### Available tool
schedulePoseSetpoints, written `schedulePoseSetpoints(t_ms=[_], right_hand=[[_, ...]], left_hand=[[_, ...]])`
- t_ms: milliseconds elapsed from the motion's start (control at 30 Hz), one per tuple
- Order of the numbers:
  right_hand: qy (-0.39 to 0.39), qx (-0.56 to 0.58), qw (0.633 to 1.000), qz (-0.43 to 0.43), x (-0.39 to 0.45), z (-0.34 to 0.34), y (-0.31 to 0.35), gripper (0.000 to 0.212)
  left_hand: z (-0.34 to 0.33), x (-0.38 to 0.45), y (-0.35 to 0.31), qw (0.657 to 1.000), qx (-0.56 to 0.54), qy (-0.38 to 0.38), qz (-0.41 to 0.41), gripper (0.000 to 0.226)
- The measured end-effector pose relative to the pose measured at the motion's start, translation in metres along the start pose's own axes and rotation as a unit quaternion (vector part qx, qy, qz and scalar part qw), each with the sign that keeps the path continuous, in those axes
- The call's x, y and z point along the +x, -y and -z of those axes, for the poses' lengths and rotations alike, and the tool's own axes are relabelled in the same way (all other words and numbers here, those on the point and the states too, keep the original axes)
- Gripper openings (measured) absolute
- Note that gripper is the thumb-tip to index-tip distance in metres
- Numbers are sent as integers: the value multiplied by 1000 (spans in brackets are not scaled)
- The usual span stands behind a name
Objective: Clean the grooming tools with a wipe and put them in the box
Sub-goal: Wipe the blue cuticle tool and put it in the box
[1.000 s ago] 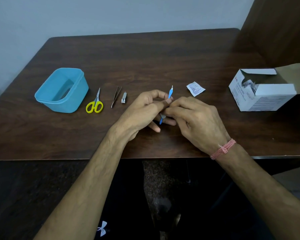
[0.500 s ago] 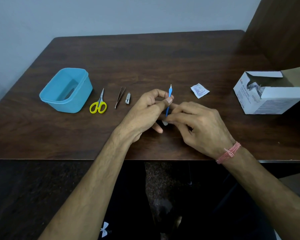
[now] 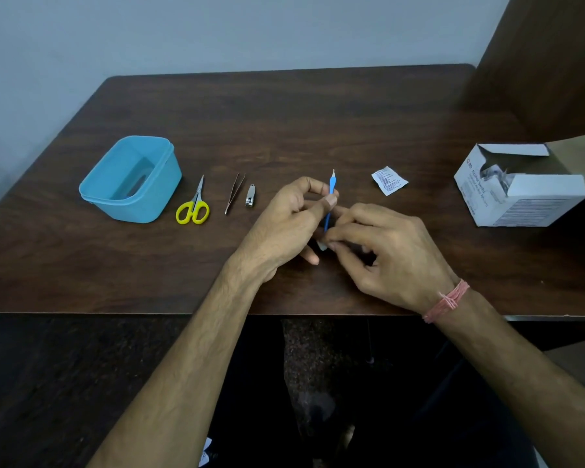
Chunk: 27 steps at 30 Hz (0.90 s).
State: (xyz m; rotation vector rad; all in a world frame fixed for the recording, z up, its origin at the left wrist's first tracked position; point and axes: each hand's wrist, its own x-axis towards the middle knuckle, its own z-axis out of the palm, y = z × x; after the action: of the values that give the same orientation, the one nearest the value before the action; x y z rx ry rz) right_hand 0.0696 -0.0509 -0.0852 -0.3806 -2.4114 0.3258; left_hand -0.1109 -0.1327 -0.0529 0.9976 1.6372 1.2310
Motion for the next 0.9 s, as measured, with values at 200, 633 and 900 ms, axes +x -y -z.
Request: schedulePoseSetpoints(t_ms=[200,633,900], right_hand=[[3,1,1000,-22,2,-1,0,11],[-20,0,999,-31,2,-2,0,11],[2,4,1000,-29,3,-3,-1,11]], left_hand=[[-4,1,1,1000,8,-15,-5,15],[-4,-1,0,1000,4,-13,-7,13],[-4,2,4,999,28,-37,-16,12]])
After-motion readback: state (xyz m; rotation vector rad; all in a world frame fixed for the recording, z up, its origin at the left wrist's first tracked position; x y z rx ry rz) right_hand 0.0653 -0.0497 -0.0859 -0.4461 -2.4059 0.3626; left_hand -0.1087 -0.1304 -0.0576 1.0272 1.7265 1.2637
